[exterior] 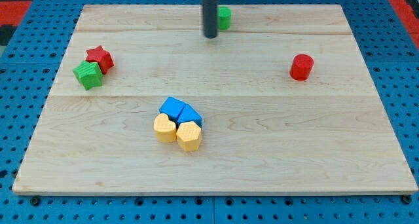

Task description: Move the green circle diagonally top right to the red star

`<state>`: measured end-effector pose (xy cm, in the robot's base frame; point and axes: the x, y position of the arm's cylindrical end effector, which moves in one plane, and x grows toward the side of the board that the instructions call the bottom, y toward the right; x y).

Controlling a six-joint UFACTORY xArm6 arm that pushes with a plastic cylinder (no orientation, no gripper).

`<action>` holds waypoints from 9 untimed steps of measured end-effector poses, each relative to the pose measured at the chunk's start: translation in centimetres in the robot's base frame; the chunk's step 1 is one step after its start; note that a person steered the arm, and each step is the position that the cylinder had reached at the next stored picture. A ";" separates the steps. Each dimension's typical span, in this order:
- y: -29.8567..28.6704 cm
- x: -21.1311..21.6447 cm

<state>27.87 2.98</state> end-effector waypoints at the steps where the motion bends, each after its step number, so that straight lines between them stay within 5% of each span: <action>1: 3.4 -1.0; 2: 3.1 -5.3; 5: -8.3 -6.0; 7: -17.9 -2.1; 9: -21.1 2.8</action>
<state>30.68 -18.15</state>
